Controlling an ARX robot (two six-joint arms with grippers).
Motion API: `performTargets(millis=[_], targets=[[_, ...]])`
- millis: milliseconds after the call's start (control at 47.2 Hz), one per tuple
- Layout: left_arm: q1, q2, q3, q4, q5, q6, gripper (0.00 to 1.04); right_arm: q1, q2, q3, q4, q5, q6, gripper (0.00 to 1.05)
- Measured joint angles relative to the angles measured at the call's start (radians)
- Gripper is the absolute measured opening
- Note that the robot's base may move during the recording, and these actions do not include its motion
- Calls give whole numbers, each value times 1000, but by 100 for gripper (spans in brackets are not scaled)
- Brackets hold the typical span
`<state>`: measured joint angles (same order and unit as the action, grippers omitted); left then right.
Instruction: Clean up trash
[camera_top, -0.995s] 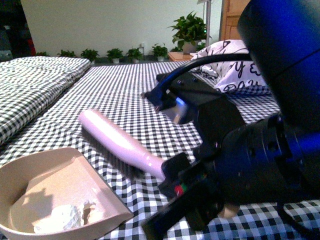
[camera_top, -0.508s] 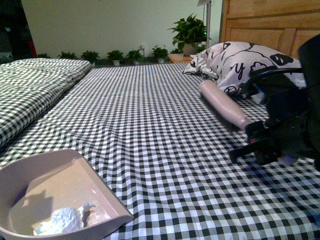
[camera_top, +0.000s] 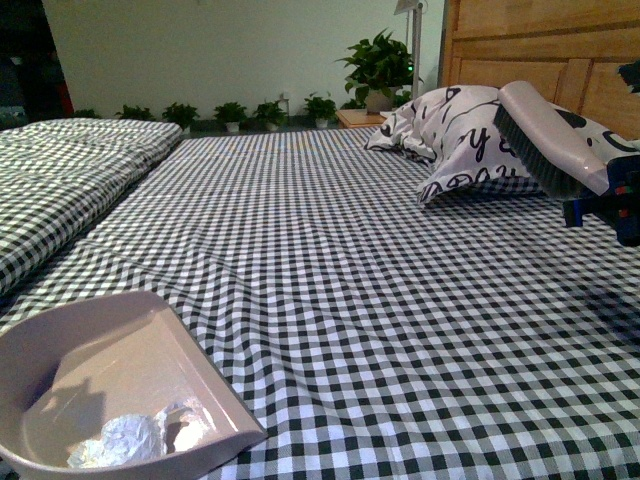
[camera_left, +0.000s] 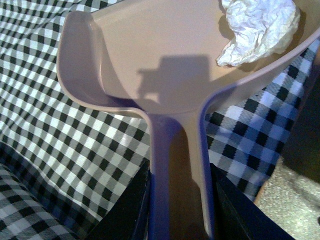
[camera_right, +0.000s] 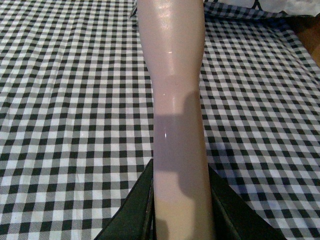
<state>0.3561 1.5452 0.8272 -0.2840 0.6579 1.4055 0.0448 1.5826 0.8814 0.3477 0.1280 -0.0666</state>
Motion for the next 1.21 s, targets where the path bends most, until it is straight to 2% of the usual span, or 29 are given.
performTargets(millis=[191, 381, 551, 656, 784, 889, 1038, 1207], targets=[[-23, -8, 6, 208, -21, -89, 29, -28, -58, -11, -33, -35, 20, 21], [-29, -68, 83, 317, -49, -373, 29, -68, -145, -11, -80, -72, 48, 21], [-40, -173, 126, 422, -147, -718, 29, -119, -219, -11, -113, -98, 83, 21], [-47, -268, 132, 404, -262, -956, 29, -168, -293, -11, -125, -142, 106, 21], [-47, -386, 108, 347, -318, -1114, 29, -224, -426, -26, -122, -241, 109, 21], [-46, -475, 79, 302, -310, -1162, 29, -264, -509, -27, -135, -293, 128, 21], [-18, -653, 26, 188, -233, -1191, 29, -337, -676, -33, -212, -391, 188, 21], [69, -822, -13, 67, -139, -1190, 29, -404, -852, -55, -290, -517, 225, 21]])
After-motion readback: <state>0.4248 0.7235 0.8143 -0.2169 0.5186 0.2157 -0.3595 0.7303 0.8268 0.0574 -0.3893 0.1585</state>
